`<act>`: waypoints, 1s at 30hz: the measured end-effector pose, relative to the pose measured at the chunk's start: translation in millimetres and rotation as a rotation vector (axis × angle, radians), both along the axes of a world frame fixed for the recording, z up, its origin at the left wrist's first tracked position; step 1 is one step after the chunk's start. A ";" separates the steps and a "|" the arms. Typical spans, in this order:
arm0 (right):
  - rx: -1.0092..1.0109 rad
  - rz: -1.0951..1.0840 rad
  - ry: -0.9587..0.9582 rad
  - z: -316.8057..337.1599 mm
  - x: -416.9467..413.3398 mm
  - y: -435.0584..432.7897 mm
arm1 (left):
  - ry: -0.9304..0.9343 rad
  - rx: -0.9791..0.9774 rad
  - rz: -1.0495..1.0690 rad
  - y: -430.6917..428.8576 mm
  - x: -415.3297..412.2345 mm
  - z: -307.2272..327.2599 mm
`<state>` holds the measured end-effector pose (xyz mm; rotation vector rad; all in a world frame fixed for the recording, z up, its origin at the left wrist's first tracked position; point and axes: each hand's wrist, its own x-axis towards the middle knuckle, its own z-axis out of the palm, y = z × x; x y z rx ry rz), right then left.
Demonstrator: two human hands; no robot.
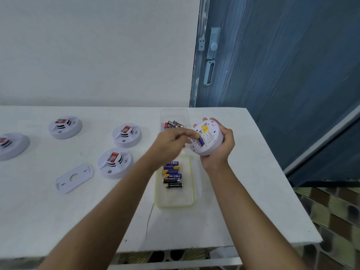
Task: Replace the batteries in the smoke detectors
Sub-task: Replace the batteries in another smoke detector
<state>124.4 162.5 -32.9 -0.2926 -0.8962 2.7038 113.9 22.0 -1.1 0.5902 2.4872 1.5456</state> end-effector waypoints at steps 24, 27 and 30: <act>-0.049 0.053 0.012 -6.2 -16.1 27.0 | 0.204 -0.992 -0.240 19.2 -111.2 -19.9; -0.051 0.058 0.003 -4.2 -15.2 26.1 | 0.186 -1.033 -0.270 20.9 -110.5 -16.7; -0.056 0.056 0.011 -2.7 -15.0 24.8 | 0.206 -1.021 -0.278 20.5 -111.8 -16.5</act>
